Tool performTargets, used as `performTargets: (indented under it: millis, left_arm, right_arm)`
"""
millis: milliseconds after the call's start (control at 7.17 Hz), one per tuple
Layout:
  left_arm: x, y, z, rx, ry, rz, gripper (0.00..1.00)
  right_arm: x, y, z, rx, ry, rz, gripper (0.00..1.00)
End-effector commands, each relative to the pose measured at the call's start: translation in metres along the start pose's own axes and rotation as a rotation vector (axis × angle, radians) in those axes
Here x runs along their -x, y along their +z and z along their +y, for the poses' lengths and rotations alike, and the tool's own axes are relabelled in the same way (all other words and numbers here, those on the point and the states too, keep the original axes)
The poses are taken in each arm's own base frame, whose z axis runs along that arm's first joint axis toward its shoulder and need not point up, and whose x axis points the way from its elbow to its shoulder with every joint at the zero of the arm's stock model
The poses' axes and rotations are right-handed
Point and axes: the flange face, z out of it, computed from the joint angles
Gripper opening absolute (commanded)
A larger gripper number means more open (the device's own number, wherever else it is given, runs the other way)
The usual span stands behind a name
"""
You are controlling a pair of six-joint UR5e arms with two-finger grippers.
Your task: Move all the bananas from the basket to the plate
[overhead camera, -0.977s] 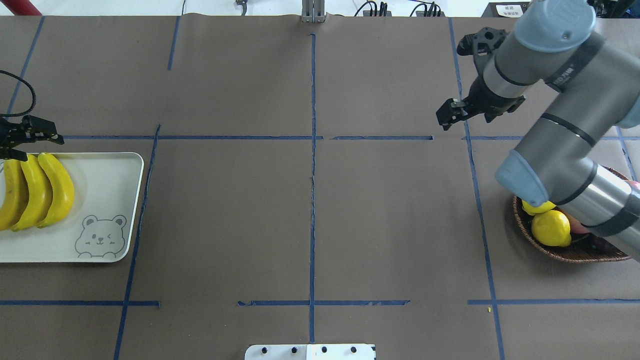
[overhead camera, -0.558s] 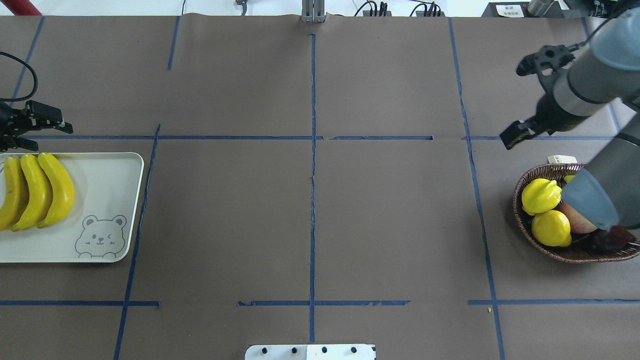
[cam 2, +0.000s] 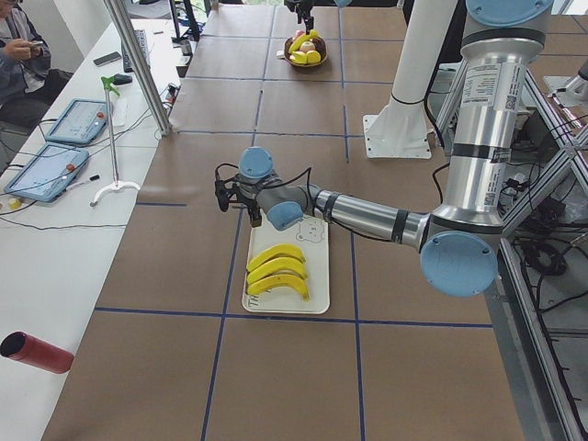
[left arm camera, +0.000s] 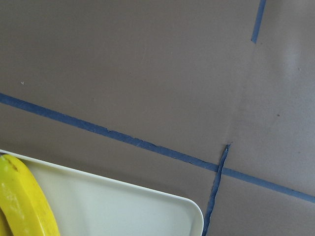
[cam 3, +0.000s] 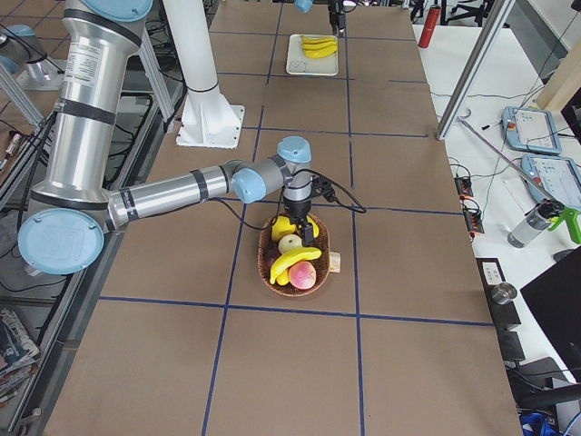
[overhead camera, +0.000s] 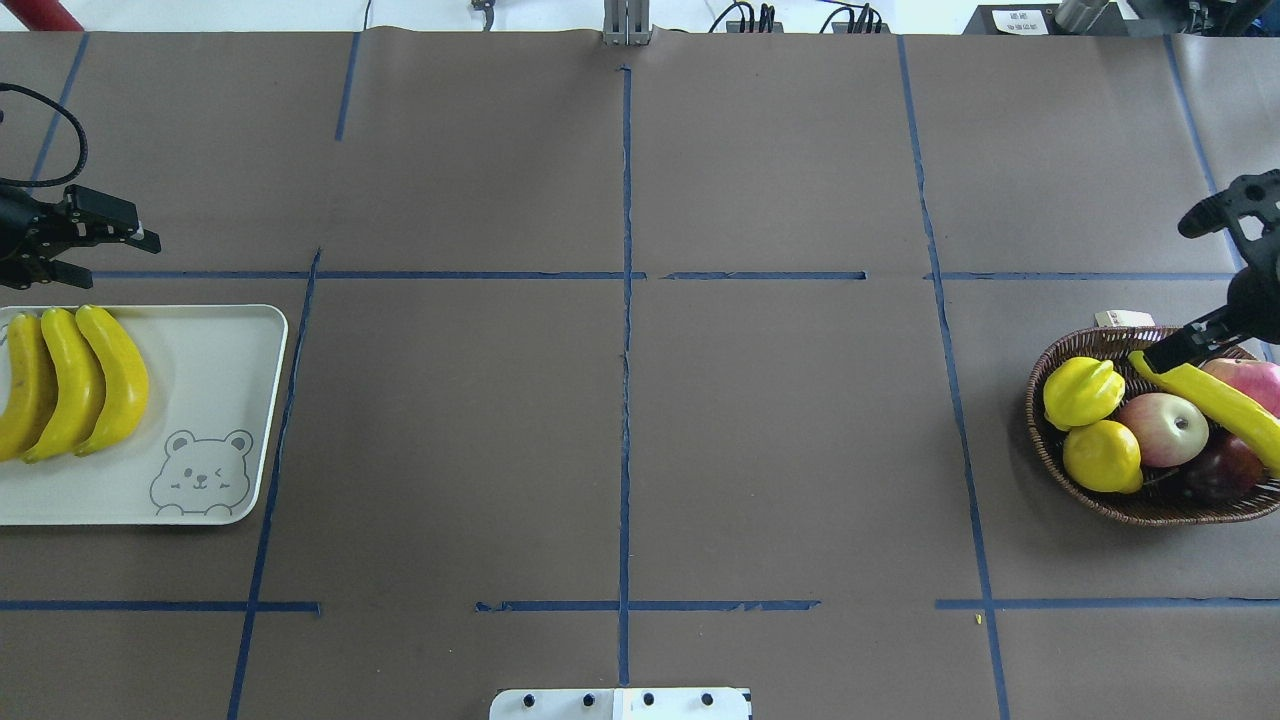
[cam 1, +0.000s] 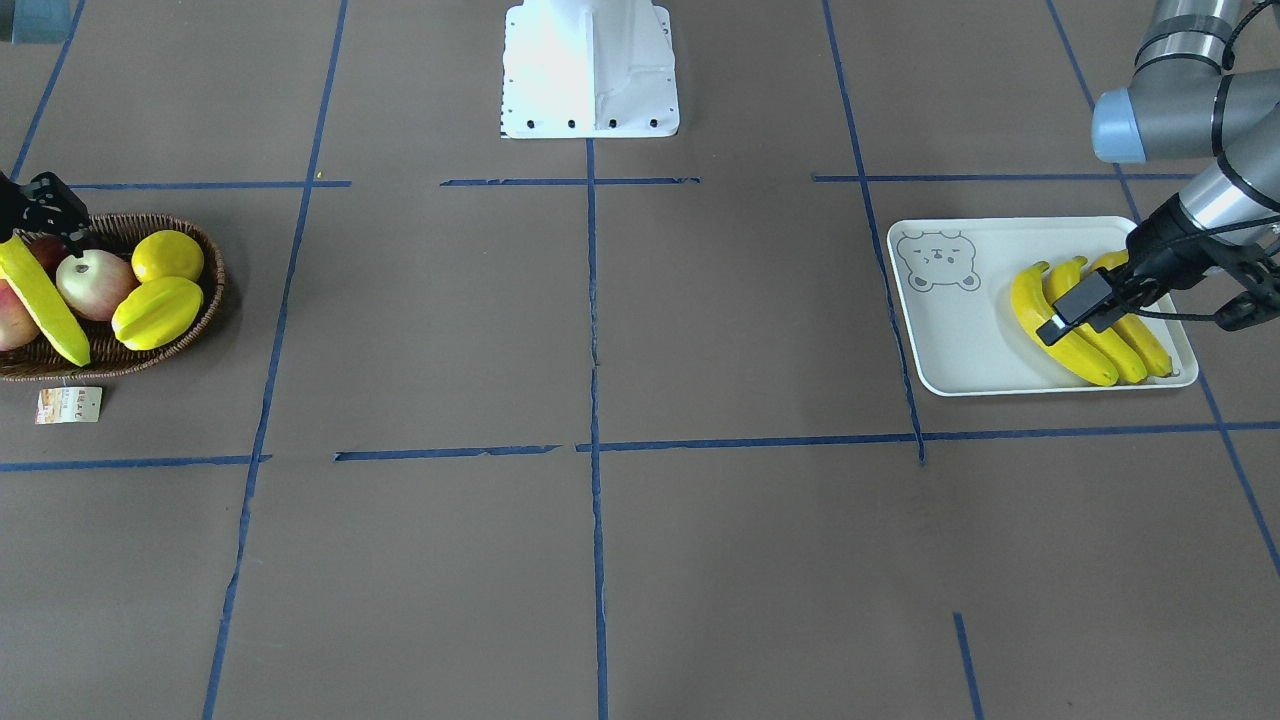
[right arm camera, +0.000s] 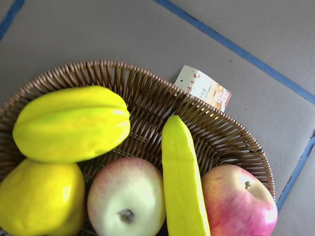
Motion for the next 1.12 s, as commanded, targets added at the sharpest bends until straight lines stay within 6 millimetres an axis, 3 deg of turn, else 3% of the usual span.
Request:
performTargets:
  millis: [0, 419, 837, 977]
  left_arm:
    - [-0.002, 0.0, 0.0, 0.0, 0.002, 0.002, 1.0]
    - [-0.001, -0.001, 0.0, 0.0, 0.002, 0.003, 1.0]
    - [-0.001, -0.001, 0.0, 0.001, 0.002, 0.004, 1.0]
    - [-0.002, -0.002, 0.0, 0.001, 0.002, 0.005, 1.0]
  right_arm:
    - [-0.016, 0.024, 0.016, 0.051, -0.109, 0.031, 0.98]
    - [-0.021, 0.05, 0.021, 0.102, -0.117, 0.033, 0.96]
    - [-0.003, 0.059, 0.02, 0.123, -0.147, 0.008, 0.9]
    - [-0.001, 0.062, 0.021, 0.135, -0.152, 0.009, 0.74]
